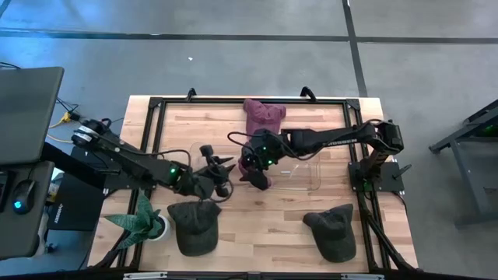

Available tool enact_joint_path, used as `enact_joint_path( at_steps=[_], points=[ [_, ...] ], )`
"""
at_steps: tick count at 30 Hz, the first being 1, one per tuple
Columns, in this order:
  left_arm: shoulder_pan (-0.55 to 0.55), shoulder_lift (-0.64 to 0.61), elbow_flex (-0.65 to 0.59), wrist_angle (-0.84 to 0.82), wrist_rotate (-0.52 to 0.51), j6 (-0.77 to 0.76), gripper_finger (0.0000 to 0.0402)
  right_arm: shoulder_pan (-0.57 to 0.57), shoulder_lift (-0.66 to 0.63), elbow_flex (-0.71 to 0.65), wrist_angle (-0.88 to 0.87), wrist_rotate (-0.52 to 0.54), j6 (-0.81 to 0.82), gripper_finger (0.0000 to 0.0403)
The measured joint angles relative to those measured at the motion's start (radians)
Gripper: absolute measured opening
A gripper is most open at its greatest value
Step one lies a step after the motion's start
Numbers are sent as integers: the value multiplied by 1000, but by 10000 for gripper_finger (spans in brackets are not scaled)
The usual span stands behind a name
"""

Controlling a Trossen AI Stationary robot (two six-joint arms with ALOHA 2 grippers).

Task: Pick & Place hat
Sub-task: Put the bottom red cap into the right transparent bin

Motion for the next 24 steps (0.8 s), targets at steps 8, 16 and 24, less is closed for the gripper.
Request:
enact_joint_path(
  at_steps=[8,16,24],
  points=[
    [13,3,0,92,242,363,110,3,0,0,-23,-21,-23,249],
    [40,4,0,110,312,427,110,3,0,0,-14,-41,-23,249],
    [44,-1,0,118,389,602,110,3,0,0,-14,-47,-24,249]
  ],
)
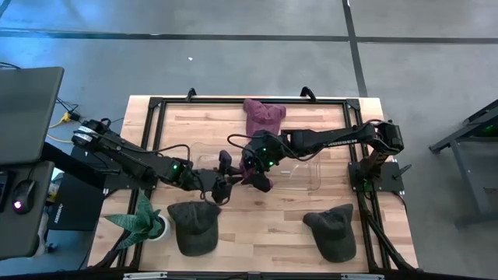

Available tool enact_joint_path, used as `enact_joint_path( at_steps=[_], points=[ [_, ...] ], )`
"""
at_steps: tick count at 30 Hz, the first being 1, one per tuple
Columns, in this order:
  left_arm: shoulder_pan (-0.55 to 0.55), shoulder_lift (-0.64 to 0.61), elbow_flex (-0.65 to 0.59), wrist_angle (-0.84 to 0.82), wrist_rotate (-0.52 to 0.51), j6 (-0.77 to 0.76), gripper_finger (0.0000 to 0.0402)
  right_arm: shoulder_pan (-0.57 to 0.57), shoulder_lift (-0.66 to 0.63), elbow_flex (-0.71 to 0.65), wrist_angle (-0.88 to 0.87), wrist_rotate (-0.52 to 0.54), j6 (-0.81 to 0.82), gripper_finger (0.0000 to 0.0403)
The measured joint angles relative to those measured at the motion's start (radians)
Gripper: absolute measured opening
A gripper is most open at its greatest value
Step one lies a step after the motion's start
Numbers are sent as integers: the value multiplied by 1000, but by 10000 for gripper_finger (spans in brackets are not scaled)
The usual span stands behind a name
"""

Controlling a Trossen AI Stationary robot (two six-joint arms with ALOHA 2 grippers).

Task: Pick & Place hat
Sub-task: Put the bottom red cap into the right transparent bin

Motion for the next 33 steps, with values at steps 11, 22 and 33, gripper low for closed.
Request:
enact_joint_path(
  at_steps=[11,22,33],
  points=[
    [1,45,0,36,38,217,137,0,0,1,0,-18,-2,249],
    [1,38,0,67,42,198,257,0,0,1,0,-34,-4,249],
    [38,87,1,58,26,202,184,-1,2,1,-1,-35,-7,249]
  ],
)
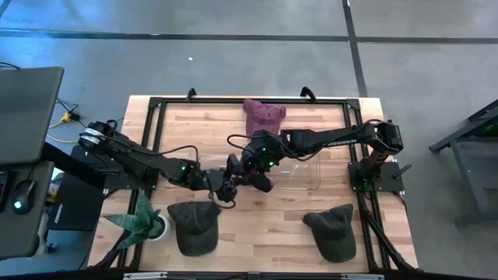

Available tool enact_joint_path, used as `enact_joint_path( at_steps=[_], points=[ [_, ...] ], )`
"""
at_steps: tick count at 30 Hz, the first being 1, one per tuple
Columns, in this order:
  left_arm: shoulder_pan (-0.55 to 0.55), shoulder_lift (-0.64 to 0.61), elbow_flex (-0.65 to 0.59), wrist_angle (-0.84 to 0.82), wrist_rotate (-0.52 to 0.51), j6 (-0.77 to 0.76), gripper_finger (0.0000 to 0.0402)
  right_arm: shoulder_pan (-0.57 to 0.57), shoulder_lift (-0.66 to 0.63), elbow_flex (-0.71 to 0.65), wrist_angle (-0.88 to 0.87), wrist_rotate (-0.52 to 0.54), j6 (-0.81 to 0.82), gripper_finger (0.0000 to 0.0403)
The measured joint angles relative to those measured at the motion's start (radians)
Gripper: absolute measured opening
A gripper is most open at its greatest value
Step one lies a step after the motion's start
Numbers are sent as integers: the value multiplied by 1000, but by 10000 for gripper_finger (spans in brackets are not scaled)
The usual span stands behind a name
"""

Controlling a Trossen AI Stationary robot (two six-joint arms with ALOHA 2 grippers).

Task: Pick & Place hat
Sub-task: Put the bottom red cap into the right transparent bin

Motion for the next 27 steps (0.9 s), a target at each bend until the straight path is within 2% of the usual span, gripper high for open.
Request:
enact_joint_path(
  at_steps=[5,11,15,20,27],
  points=[
    [0,0,0,-38,-4,-20,105,0,-11,0,-25,10,8,249],
    [1,-3,-2,-98,-26,-82,13,8,-83,2,-104,97,12,249],
    [1,-3,-2,-104,-39,-149,14,38,-145,2,-142,191,13,249],
    [1,-3,-2,-98,-52,-230,4,109,-235,2,-188,357,9,249],
    [1,-3,-11,-70,-69,-364,2,214,-292,2,-229,549,47,249]
  ],
)
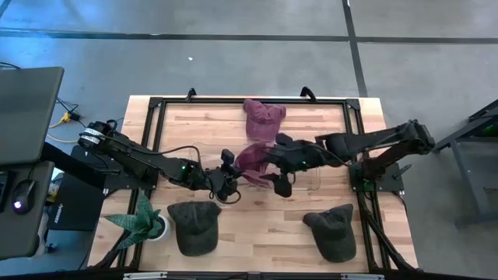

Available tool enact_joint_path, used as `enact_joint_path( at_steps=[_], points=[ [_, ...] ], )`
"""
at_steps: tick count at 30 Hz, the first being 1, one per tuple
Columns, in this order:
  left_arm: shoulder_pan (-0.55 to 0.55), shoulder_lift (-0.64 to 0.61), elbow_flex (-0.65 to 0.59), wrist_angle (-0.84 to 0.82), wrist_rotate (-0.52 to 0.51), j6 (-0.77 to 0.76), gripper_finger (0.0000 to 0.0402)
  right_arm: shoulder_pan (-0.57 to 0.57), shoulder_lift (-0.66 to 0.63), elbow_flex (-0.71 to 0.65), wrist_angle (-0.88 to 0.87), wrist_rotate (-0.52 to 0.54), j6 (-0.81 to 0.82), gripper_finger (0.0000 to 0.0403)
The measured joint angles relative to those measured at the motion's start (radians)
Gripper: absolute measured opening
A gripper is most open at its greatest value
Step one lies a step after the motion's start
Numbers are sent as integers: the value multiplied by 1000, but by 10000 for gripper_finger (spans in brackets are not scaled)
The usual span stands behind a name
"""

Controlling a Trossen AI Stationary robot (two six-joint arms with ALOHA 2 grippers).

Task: Pick & Place hat
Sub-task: Put the bottom red cap into the right transparent bin

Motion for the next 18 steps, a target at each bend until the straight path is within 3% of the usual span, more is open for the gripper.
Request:
enact_joint_path(
  at_steps=[5,10,13,18],
  points=[
    [0,0,-43,122,-17,-3,1,63,6,0,-67,93,80,249],
    [0,-1,-54,127,-23,-4,1,131,31,-37,-197,171,239,249],
    [0,-1,-54,126,-22,-6,0,162,32,-158,-153,172,348,249],
    [0,-1,-54,127,-23,-6,0,175,34,-381,64,218,486,249]
  ],
)
